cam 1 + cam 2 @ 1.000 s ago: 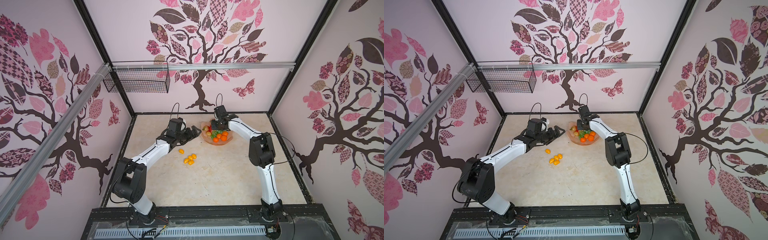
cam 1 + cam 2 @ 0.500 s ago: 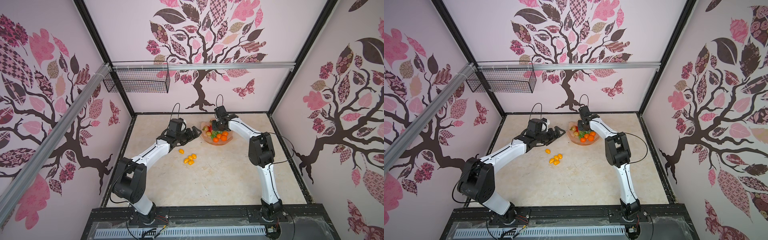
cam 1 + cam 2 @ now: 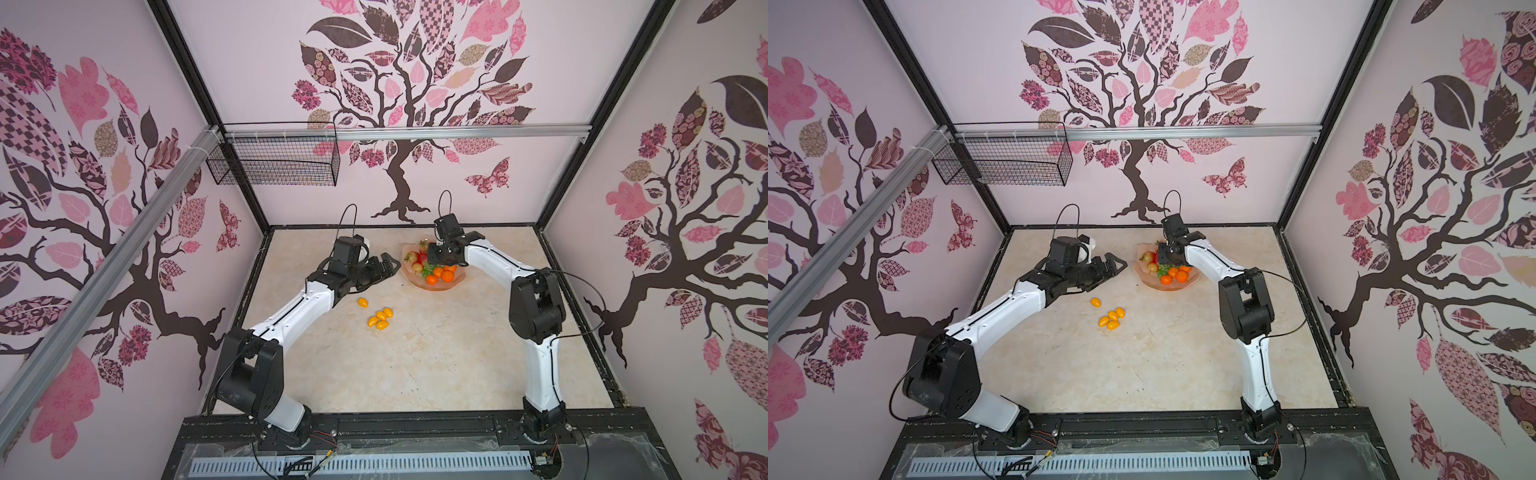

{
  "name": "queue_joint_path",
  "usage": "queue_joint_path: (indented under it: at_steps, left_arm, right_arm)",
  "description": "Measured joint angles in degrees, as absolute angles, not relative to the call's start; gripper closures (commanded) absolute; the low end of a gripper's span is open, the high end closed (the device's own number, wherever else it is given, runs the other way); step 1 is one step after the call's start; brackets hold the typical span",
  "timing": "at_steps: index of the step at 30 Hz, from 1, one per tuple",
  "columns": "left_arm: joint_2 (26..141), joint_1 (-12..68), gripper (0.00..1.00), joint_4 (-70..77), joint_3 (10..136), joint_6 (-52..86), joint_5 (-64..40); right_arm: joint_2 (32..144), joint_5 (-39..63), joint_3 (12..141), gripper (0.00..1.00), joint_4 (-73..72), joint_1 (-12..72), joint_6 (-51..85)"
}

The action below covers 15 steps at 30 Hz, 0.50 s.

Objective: Arrange fruit in a fruit bowl
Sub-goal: Place the fruit in the fruit bowl.

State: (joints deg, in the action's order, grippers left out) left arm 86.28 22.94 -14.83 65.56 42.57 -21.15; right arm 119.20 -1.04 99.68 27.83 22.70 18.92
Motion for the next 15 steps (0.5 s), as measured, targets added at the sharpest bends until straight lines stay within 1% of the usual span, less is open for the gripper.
queue_joint_path:
  at_steps: [7,12,15]
  left_arm:
    - [78.02,22.94,0.02,-18.15,64.90,40.34,-17.43]
    - [72.18,22.94,0.02,-20.75,61.49,39.00,-15.35]
    - [68.90,22.87,0.02,-22.13,58.35,38.94,-14.66]
  right_arm:
    - [106.61,-0.62,87.70,0.51,20.88,23.16,19.05]
    - [101.89,-2.11,82.63,0.51,18.79,24.95,17.65]
    - [100.49,-3.03,80.38,0.51,17.96,27.44,16.62]
